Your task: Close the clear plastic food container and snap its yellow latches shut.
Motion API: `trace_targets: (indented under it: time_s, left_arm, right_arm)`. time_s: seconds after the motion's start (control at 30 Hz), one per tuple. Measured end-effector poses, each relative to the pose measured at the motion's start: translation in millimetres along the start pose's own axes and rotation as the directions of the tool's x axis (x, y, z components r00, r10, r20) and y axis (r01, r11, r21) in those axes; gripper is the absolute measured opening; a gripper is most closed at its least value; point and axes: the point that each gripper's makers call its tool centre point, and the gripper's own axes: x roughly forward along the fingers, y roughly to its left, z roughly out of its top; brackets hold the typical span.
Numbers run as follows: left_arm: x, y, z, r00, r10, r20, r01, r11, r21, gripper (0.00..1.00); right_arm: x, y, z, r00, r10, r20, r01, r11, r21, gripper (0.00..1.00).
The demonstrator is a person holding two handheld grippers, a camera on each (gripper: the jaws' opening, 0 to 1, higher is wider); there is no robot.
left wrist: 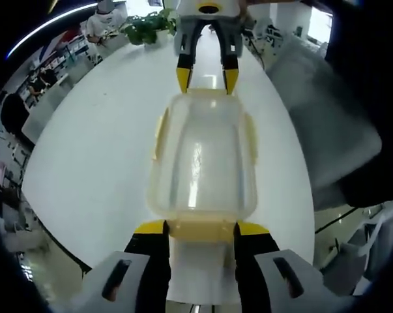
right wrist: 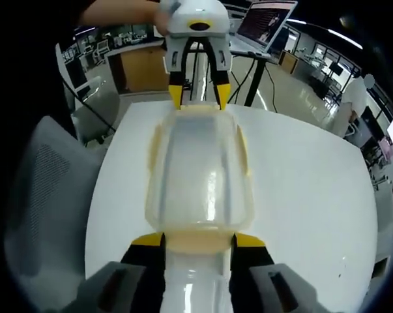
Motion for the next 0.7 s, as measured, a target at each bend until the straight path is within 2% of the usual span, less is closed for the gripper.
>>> trace_targets:
  time_s: [0.37, 0.7]
  left_arm:
    - [-9.4, -0.7, 8.3, 0.999, 0.031, -0.015, -0.03, 0.999, 0.014, 0.35]
    - [-6.8, 0.6, 19.5, 0.999, 0.039, -0.018, -0.039, 0.999, 0.01, 0.35]
  right_arm:
    - [-4.9, -1.6, -0.8, 1.0, -0.011, 0.007, 0.011, 1.0, -0.009, 0.35]
    - [-12.8, -2.5, -9.4, 1.0, -0.013, 0.009, 0.013, 1.0, -0.012, 0.35]
